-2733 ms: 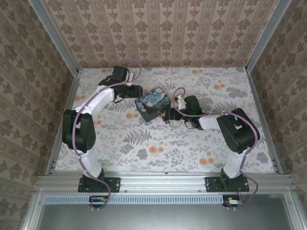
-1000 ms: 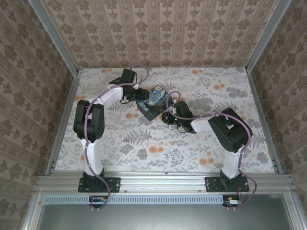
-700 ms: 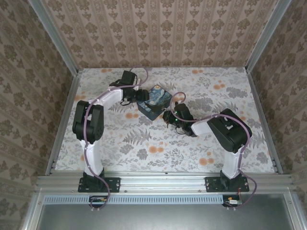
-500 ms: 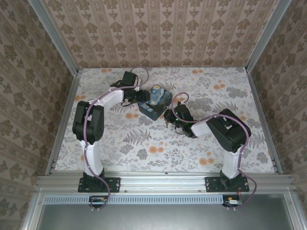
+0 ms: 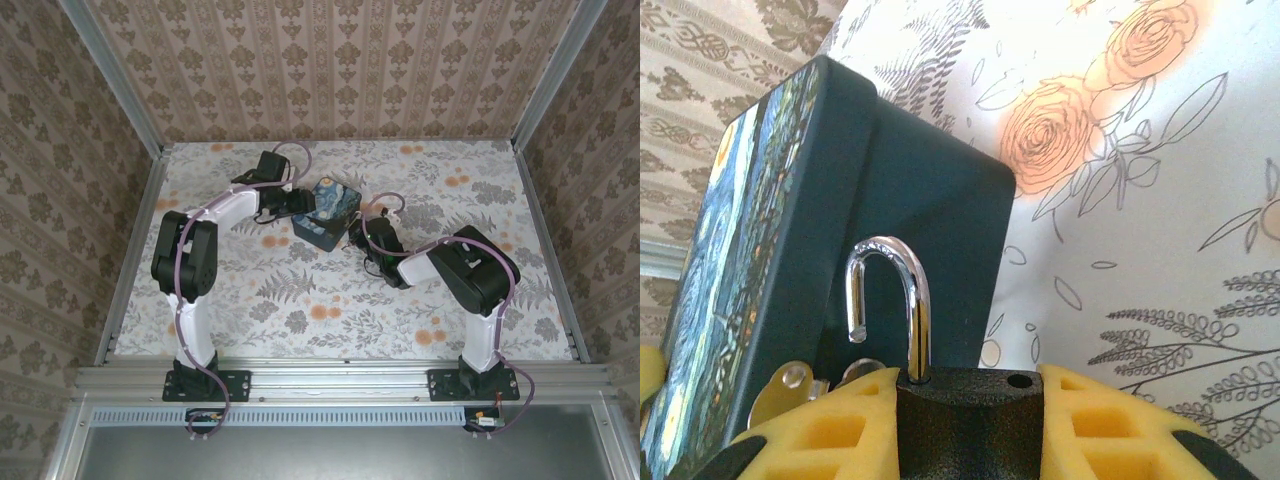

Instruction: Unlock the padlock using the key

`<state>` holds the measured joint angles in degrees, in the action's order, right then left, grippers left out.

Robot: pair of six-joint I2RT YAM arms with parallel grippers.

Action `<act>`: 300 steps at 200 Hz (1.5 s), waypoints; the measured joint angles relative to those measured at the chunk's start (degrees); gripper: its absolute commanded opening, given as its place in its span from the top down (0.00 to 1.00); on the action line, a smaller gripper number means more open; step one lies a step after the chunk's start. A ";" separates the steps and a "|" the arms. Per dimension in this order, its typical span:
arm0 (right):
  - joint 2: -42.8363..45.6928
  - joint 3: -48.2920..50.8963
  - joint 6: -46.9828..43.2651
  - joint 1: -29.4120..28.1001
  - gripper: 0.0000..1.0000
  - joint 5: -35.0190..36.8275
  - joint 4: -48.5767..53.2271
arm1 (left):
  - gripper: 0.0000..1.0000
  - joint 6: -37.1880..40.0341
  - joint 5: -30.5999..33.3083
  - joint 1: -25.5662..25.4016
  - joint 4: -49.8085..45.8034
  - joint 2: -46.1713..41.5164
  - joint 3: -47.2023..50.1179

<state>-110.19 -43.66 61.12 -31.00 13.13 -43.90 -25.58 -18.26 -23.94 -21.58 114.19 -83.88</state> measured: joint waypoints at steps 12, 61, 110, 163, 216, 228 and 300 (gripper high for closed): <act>0.31 0.13 0.31 0.42 0.75 0.42 0.55 | 0.42 -0.28 -0.33 0.02 0.24 -0.22 0.33; 10.58 5.64 -1.95 2.91 0.43 0.92 8.83 | 0.41 -0.33 -2.51 0.02 -2.21 -0.48 -0.31; 19.56 6.27 -11.69 6.78 0.38 -1.51 23.08 | 0.40 -0.09 -3.39 0.37 -7.21 -3.15 -0.87; 23.34 1.14 -20.76 7.67 0.30 -11.37 30.10 | 0.39 0.83 -3.78 5.05 -7.74 -9.68 -0.04; 10.14 -11.61 -21.77 4.46 0.32 -23.37 26.69 | 0.39 1.68 -3.82 6.36 -7.63 -9.68 2.34; 7.41 -13.46 -21.79 4.22 0.34 -24.22 26.29 | 0.39 1.68 -3.80 6.36 -7.54 -9.68 2.56; -3.74 -22.53 -20.15 1.14 0.38 -27.06 23.65 | 0.39 1.62 -1.14 6.43 -7.78 -11.93 4.26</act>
<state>-113.93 -66.19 40.97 -29.87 -13.93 -20.25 -23.97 -19.40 -17.52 -29.36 102.26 -79.61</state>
